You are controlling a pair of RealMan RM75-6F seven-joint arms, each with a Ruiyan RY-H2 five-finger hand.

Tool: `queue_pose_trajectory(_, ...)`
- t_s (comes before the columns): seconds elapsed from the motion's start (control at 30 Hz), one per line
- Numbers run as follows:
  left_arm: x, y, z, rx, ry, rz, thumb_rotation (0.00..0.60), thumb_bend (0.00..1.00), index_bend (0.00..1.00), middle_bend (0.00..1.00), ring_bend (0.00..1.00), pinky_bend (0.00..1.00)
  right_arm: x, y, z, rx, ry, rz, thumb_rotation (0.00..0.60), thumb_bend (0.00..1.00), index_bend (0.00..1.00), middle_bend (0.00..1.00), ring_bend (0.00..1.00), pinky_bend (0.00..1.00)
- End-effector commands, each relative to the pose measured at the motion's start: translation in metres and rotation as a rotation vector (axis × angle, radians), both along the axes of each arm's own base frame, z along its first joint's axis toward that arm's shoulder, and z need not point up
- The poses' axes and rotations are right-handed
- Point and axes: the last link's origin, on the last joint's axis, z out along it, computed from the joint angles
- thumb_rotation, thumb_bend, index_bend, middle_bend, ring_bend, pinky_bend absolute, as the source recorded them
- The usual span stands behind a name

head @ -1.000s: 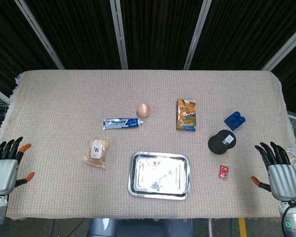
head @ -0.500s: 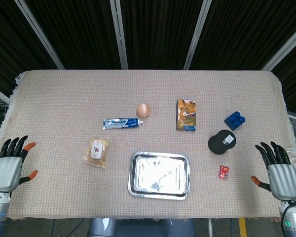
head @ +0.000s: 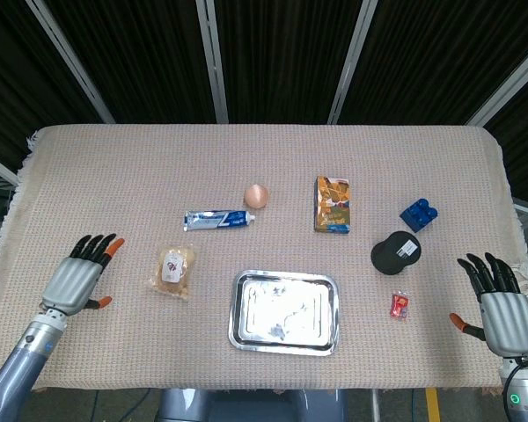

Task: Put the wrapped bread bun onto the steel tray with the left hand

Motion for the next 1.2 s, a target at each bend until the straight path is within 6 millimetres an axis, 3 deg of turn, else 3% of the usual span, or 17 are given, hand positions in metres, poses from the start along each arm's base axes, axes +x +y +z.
queue_pose_trajectory(0.03,0.018,0.030,-0.025,-0.089,0.001,-0.039,0.600,0.10,0.04,0.00,0.00,0.00,-0.001,0.001,0.001,-0.001,0.000,-0.004,0.600,0.00,0.13,0.10,0.00,0.10)
queue_pose_trajectory(0.33,0.059,0.052,-0.078,-0.201,0.002,-0.139,0.600,0.12,0.12,0.00,0.00,0.02,-0.001,0.005,0.002,-0.008,0.006,-0.014,0.600,0.00,0.13,0.10,0.00,0.10)
queue_pose_trajectory(0.53,0.066,0.055,-0.101,-0.268,-0.003,-0.127,0.599,0.16,0.17,0.00,0.00,0.12,-0.001,0.007,0.002,-0.013,0.007,-0.016,0.600,0.00,0.13,0.10,0.00,0.10)
queue_pose_trajectory(0.73,0.063,0.058,-0.104,-0.264,-0.030,-0.087,0.600,0.28,0.26,0.00,0.01,0.22,-0.002,0.008,0.003,-0.019,0.008,-0.023,0.600,0.00,0.13,0.10,0.00,0.10)
queue_pose_trajectory(0.93,0.065,0.056,-0.108,-0.233,-0.119,-0.091,0.600,0.43,0.50,0.16,0.21,0.46,-0.002,0.006,0.001,-0.011,0.007,-0.018,0.600,0.00,0.13,0.10,0.00,0.10)
queue_pose_trajectory(1.03,0.073,0.054,-0.106,-0.191,-0.212,-0.142,0.600,0.44,0.55,0.22,0.25,0.48,-0.002,0.005,0.000,-0.009,0.010,-0.018,0.600,0.00,0.13,0.10,0.00,0.10)
queue_pose_trajectory(1.2,0.085,0.049,-0.098,-0.163,-0.335,-0.232,0.600,0.44,0.54,0.23,0.25,0.48,-0.002,0.004,0.002,-0.014,0.011,-0.022,0.600,0.00,0.13,0.10,0.00,0.10)
